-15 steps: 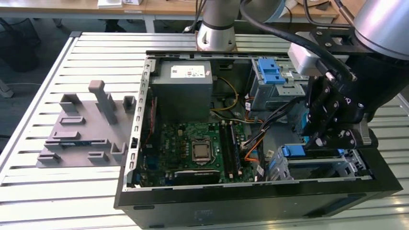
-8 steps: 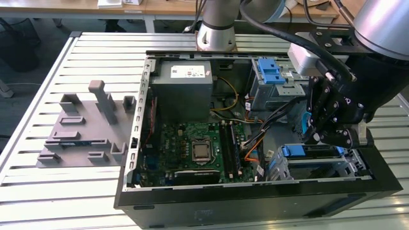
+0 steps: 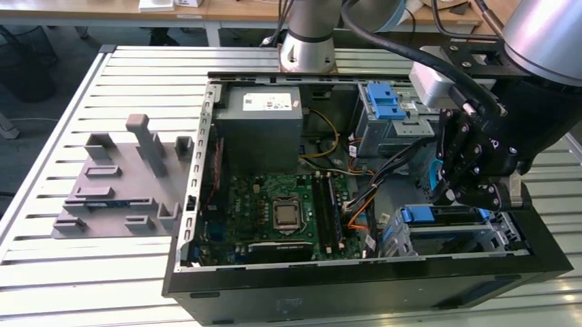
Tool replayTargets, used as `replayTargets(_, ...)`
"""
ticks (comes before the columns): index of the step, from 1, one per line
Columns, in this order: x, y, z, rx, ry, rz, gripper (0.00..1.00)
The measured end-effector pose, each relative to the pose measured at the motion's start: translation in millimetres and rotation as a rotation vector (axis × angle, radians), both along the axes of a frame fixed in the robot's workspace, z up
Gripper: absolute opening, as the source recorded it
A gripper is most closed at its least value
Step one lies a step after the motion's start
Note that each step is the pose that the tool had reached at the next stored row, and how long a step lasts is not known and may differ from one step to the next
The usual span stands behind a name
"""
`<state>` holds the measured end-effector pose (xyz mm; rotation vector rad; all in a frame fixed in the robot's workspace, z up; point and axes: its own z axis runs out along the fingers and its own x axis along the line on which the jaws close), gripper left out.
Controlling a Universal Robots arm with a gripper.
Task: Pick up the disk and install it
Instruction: 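Insert the first disk wire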
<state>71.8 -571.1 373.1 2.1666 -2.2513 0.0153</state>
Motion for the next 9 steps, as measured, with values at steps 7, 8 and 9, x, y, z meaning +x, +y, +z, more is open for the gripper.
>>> replayTargets(7, 2.1, 0.0, -0.2, 0.0001, 0.0000, 0.000, 0.11)
replayTargets(8, 2.5, 0.0, -0.2, 0.0001, 0.0000, 0.000, 0.11)
replayTargets(9, 3.1, 0.0, -0.3, 0.0001, 0.0000, 0.000, 0.11)
